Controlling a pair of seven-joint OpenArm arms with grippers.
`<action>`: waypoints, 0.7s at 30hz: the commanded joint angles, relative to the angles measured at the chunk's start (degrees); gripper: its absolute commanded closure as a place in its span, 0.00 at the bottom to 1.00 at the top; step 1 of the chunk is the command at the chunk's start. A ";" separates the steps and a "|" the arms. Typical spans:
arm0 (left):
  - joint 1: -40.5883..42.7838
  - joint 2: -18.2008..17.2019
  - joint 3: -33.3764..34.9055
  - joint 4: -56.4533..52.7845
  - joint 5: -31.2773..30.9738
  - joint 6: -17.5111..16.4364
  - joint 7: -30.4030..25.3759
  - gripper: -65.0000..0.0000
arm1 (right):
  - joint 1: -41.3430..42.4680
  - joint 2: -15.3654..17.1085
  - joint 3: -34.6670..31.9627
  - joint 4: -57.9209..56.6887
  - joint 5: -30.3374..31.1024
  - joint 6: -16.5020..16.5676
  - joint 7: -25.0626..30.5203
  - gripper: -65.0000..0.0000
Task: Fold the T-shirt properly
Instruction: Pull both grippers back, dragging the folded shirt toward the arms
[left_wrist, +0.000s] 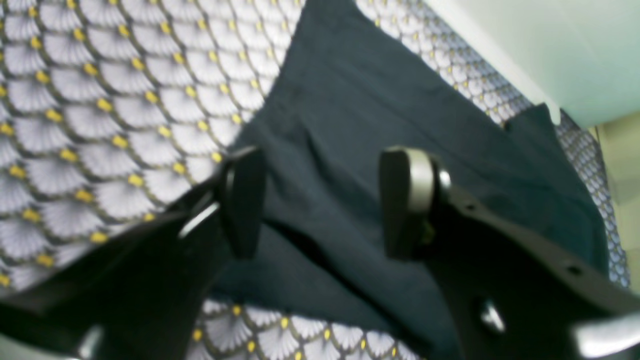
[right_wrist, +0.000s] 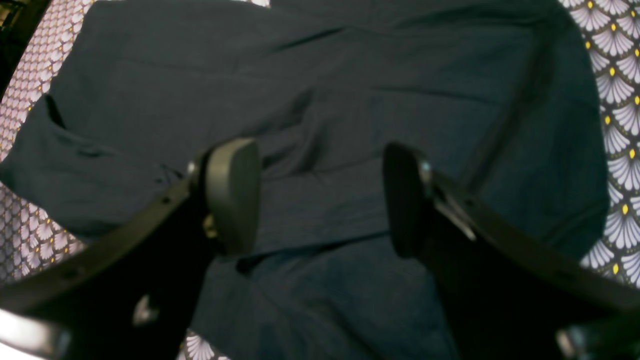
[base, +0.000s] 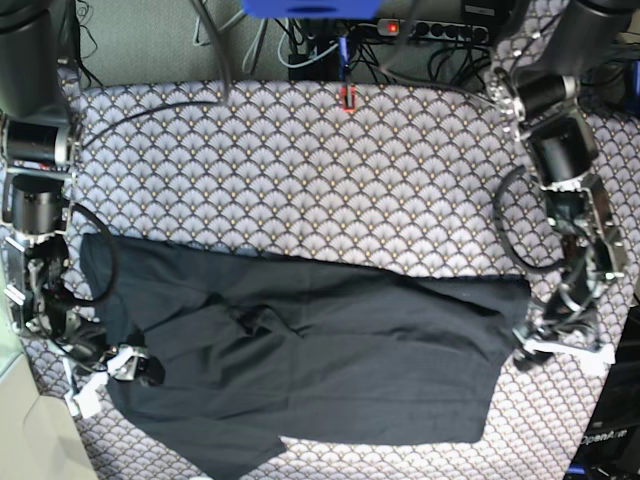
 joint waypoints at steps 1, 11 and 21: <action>-1.10 -1.08 -0.01 3.14 -2.38 -0.74 -1.22 0.45 | 1.83 0.95 1.12 0.92 1.08 0.03 0.91 0.39; 14.64 -1.08 -0.10 10.96 -5.55 -0.83 -0.42 0.45 | -11.98 2.09 12.81 5.14 1.17 0.21 -1.55 0.45; 18.51 -1.96 -0.45 7.27 -5.46 -7.51 -4.56 0.44 | -21.73 2.09 20.81 8.57 1.26 0.47 -1.64 0.39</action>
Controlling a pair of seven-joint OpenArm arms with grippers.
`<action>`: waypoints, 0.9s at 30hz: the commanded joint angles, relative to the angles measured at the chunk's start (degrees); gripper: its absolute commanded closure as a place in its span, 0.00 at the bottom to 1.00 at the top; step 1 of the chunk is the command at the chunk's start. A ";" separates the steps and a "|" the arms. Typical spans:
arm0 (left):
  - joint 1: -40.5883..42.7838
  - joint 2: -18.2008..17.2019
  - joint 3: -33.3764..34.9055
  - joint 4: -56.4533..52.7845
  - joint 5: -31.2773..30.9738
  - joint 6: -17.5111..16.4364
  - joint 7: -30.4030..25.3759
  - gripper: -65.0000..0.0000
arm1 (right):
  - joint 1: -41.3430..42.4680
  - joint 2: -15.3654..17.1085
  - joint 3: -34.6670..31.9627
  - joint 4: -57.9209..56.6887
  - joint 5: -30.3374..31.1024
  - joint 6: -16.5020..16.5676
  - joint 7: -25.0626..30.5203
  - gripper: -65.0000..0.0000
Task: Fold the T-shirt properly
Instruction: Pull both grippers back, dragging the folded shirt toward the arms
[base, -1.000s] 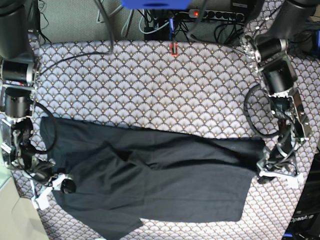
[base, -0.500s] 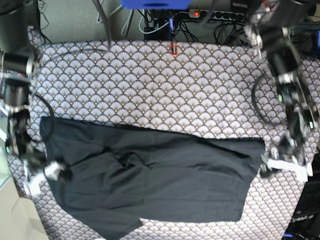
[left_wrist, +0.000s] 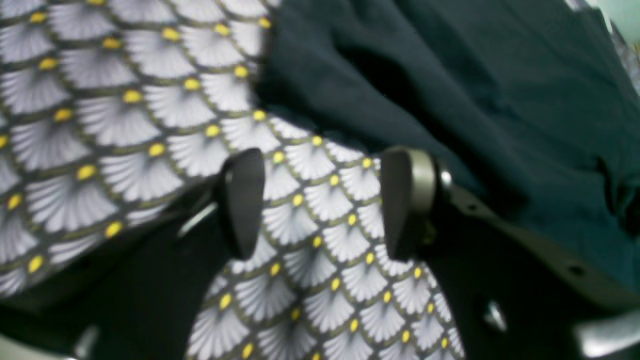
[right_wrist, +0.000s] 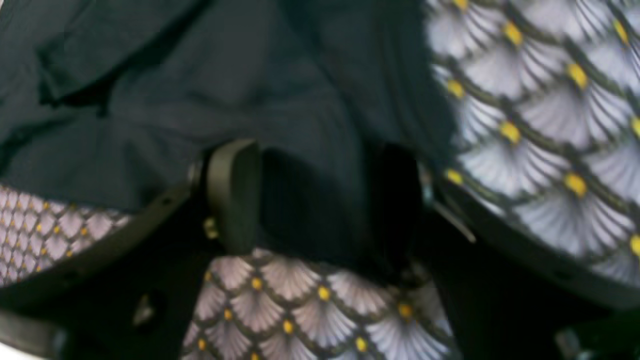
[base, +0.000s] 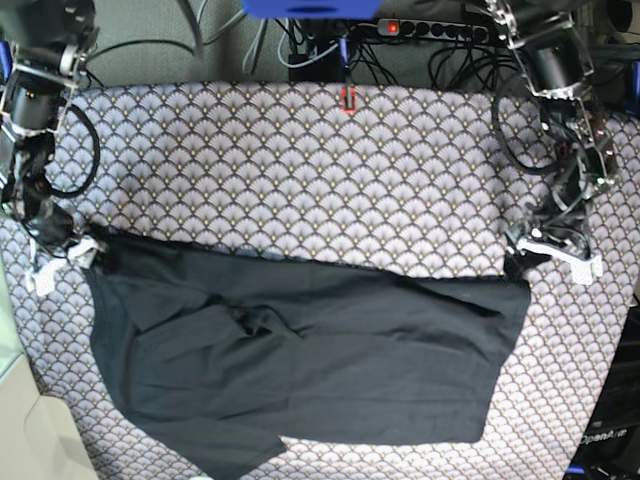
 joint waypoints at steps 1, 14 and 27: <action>-1.29 -1.57 -0.27 0.89 -1.11 -0.54 -1.52 0.44 | 0.77 1.33 1.19 1.07 1.21 0.67 1.51 0.37; -2.79 -3.33 -0.36 -2.54 -1.20 -0.45 -2.13 0.44 | -2.13 0.97 2.15 1.07 1.21 3.04 1.86 0.37; -14.39 -4.30 0.26 -17.49 -1.02 -0.45 -5.03 0.44 | -2.13 -2.28 1.98 0.98 1.04 4.89 1.95 0.37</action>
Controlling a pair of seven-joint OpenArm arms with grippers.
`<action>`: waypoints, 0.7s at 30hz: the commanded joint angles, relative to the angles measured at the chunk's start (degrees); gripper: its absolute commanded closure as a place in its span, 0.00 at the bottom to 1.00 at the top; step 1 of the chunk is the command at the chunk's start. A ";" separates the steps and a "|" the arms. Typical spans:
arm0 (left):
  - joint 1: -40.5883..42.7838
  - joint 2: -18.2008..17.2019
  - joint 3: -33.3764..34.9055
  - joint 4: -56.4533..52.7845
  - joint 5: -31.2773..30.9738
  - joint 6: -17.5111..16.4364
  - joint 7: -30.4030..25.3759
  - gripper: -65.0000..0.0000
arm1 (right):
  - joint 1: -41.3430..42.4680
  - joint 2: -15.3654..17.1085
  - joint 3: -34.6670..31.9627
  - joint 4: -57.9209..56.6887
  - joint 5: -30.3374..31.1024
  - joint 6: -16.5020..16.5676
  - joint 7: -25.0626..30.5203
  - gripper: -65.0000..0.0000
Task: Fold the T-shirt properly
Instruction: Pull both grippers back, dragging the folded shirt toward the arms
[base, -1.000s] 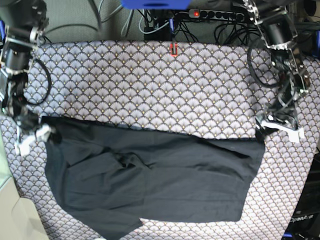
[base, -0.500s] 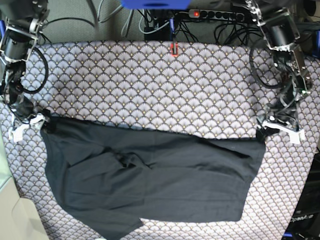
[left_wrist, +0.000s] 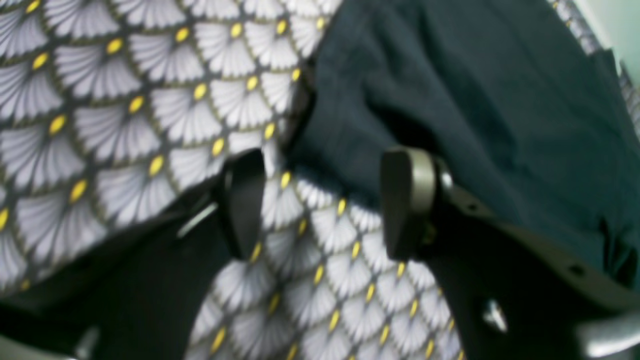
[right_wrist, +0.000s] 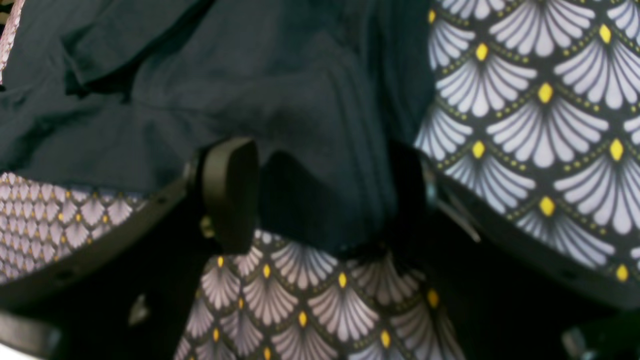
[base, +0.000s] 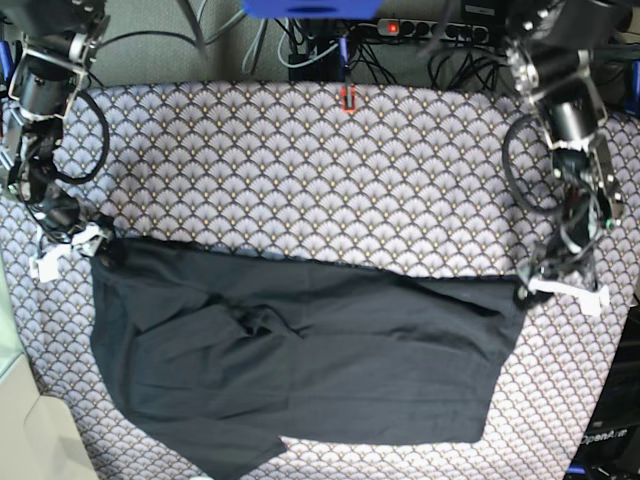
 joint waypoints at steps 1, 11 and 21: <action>-1.67 -0.84 -0.09 -0.56 -0.67 -0.43 -1.72 0.44 | 0.78 0.43 -0.03 0.68 0.21 0.80 -0.76 0.37; -4.05 -0.84 6.32 -7.24 -0.67 -0.34 -7.69 0.44 | 0.78 0.43 -0.03 0.68 0.12 0.80 -0.76 0.37; -4.05 -1.11 6.50 -10.84 -0.67 -0.43 -8.84 0.59 | 0.78 0.34 -0.03 0.68 0.12 0.97 -0.67 0.48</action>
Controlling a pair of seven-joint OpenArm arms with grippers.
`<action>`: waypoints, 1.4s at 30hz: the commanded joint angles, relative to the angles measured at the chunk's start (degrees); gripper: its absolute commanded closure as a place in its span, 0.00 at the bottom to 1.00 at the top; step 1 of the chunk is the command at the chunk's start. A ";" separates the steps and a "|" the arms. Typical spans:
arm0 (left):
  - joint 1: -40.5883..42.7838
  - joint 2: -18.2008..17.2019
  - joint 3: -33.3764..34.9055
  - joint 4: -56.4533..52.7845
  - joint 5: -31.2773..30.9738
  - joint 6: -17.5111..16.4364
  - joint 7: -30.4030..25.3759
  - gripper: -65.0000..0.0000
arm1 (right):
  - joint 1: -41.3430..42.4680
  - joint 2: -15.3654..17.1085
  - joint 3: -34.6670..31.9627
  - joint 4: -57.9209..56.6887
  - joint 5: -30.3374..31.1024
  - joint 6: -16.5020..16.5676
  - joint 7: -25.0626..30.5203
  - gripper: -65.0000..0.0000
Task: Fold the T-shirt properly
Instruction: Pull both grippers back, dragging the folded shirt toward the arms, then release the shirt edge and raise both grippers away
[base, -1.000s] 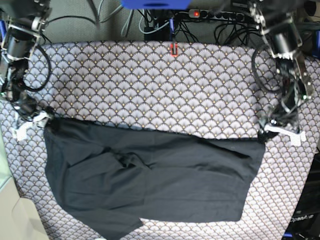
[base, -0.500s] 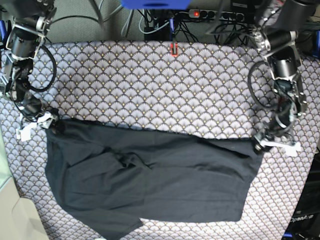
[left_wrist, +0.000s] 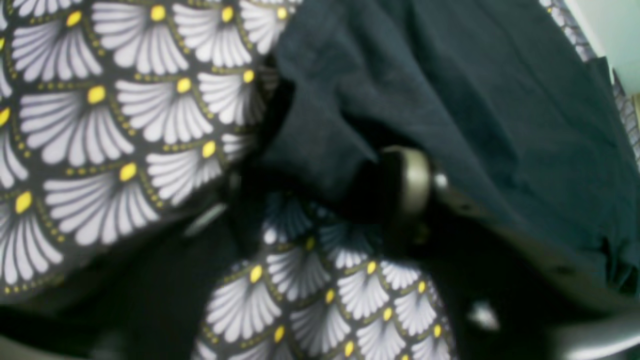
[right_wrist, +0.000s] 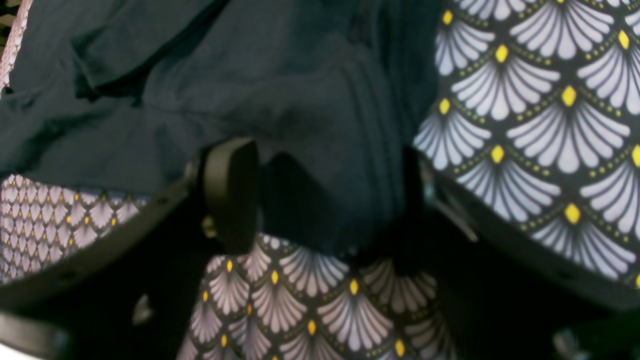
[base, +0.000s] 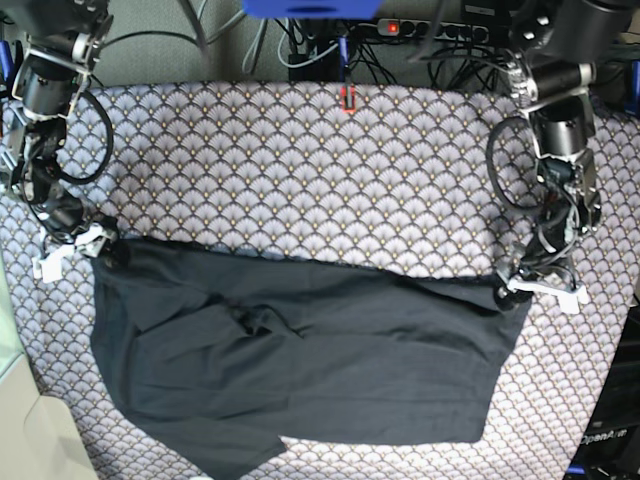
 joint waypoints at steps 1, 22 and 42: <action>-1.43 -0.98 -0.06 0.26 -0.41 -0.63 -0.47 0.68 | 0.85 0.61 -0.03 0.61 0.14 0.80 -0.61 0.53; 6.31 -3.52 -0.50 21.01 -1.03 -0.28 15.89 1.00 | -2.67 5.00 0.14 1.93 0.32 0.84 -1.13 1.00; 29.52 -0.98 -13.33 35.25 -1.11 -0.98 20.81 1.00 | -20.96 3.24 0.32 15.12 0.40 0.84 -0.69 1.00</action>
